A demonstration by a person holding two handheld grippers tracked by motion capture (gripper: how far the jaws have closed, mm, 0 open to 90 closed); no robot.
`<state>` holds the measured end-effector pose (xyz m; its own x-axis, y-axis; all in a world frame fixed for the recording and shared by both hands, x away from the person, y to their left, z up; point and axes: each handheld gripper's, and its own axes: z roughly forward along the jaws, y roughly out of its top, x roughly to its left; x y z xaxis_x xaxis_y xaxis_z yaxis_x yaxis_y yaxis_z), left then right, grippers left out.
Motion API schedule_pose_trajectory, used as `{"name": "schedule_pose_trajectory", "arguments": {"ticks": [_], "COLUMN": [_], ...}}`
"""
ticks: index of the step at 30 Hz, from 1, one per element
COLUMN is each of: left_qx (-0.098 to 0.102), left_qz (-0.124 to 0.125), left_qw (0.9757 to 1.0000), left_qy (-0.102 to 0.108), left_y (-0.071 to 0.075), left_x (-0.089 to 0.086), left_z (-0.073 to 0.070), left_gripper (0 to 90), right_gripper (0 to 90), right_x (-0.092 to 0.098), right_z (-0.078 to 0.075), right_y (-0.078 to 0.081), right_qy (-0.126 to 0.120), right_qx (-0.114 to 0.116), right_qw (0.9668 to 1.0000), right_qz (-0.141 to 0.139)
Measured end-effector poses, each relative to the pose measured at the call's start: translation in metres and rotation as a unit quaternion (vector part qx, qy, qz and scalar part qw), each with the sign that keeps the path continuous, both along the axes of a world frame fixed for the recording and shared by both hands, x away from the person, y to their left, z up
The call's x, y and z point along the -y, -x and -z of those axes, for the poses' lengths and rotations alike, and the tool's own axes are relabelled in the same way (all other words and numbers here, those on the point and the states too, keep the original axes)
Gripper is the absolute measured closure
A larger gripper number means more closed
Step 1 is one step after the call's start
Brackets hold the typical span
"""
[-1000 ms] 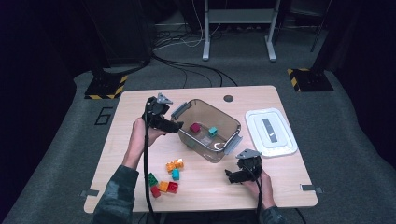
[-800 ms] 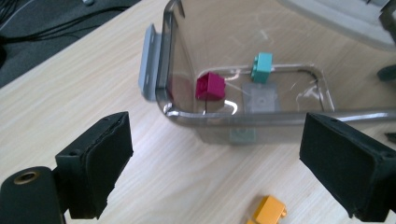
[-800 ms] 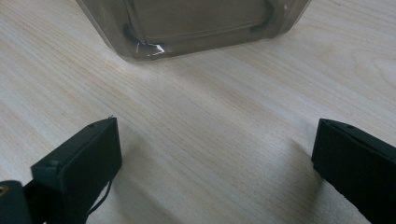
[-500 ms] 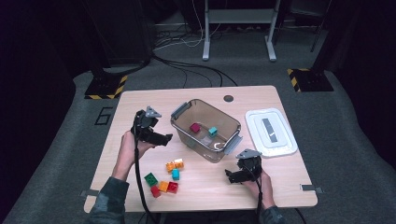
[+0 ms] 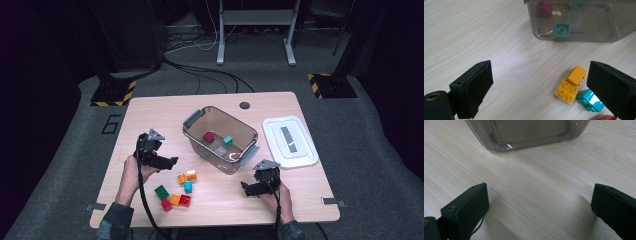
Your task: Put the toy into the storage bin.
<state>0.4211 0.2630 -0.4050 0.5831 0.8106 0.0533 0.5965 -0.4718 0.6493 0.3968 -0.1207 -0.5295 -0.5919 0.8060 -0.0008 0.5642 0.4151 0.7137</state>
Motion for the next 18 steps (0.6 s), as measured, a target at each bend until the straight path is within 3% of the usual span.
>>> {"name": "schedule_pose_trajectory", "arguments": {"ticks": [18], "left_qx": [-0.043], "left_qz": [-0.023], "left_qw": [0.9987], "left_qy": [0.014], "left_y": [0.022], "left_x": [-0.022], "left_z": [0.042], "left_gripper": [5.5], "right_gripper": [0.9], "right_x": [0.0], "right_z": [0.0], "right_y": [0.0], "right_qy": [0.0], "right_qx": [0.0], "right_qw": [1.0], "right_qz": [0.0]}}
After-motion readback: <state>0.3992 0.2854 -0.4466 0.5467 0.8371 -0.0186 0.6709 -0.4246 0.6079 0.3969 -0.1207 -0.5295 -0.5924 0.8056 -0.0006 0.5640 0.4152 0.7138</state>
